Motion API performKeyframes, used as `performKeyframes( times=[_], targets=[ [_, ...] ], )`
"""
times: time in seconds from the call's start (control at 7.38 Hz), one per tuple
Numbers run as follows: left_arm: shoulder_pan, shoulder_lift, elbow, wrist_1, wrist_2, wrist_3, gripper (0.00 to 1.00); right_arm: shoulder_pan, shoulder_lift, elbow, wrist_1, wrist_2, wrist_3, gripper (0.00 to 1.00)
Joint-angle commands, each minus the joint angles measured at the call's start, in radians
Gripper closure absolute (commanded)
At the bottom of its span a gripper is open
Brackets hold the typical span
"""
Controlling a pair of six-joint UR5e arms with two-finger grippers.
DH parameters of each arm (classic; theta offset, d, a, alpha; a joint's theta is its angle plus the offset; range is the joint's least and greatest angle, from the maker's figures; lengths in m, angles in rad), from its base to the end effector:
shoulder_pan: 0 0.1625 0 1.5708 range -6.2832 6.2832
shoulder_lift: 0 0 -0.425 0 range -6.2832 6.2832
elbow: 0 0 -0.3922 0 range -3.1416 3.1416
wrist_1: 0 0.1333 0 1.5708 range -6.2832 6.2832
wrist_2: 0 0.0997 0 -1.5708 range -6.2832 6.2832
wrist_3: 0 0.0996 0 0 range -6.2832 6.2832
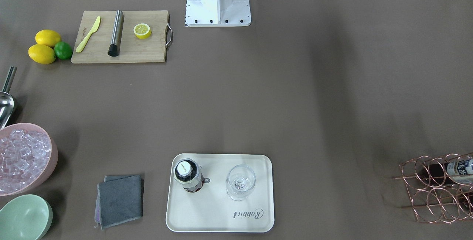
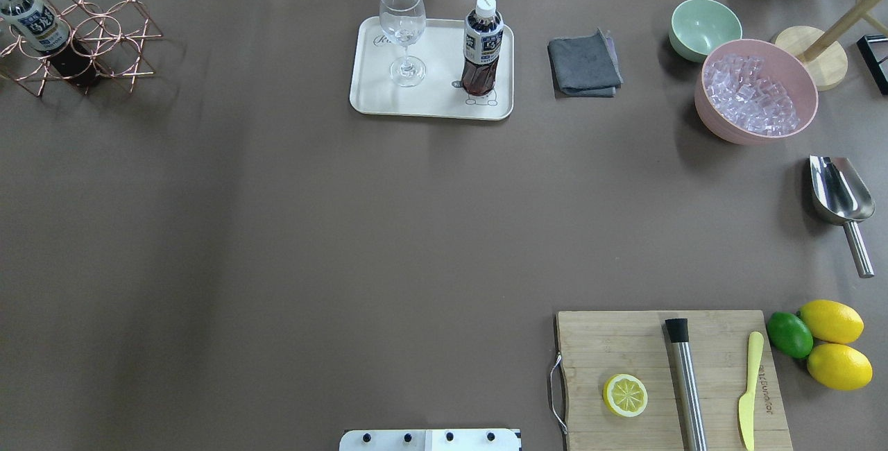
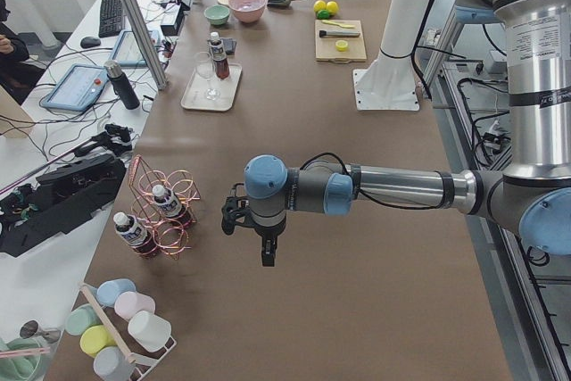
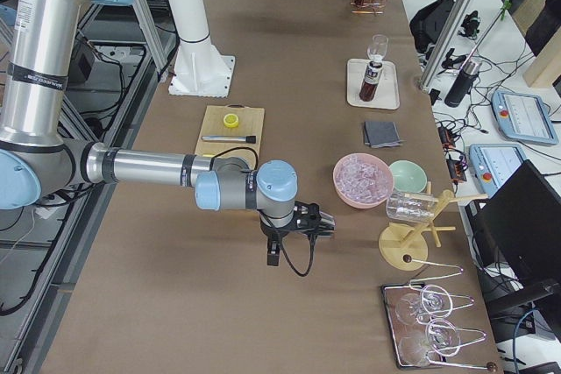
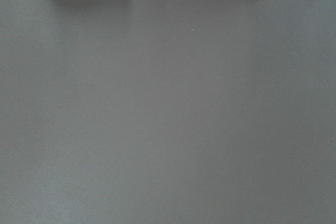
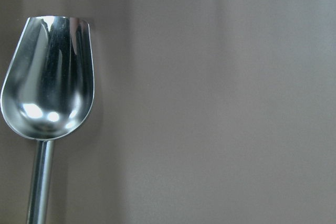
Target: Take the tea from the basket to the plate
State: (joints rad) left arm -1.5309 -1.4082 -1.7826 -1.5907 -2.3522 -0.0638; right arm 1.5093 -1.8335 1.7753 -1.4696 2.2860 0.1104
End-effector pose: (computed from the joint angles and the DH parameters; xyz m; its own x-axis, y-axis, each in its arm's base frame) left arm -0.0461 -0.4294 0.6263 0.7085 0.0132 -0.7056 0.0054 0.9997 0.0241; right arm 0.0443 -0.3875 0.6666 0.7540 0.0358 0.6559 -0.0218 0.9993 -0.0295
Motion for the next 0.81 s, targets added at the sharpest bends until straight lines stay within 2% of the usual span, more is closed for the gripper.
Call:
performKeyframes(
  times=[0.0,0.68],
  targets=[
    [0.0,0.002,-0.007,0.0,0.001,-0.002,0.02,-0.001,-0.001,-0.003,0.0,0.001,0.0,0.0],
    [-0.012,0.032,-0.029,0.0,0.001,0.004,0.02,-0.001,0.0,-0.011,-0.002,0.003,0.002,0.0]
  ],
)
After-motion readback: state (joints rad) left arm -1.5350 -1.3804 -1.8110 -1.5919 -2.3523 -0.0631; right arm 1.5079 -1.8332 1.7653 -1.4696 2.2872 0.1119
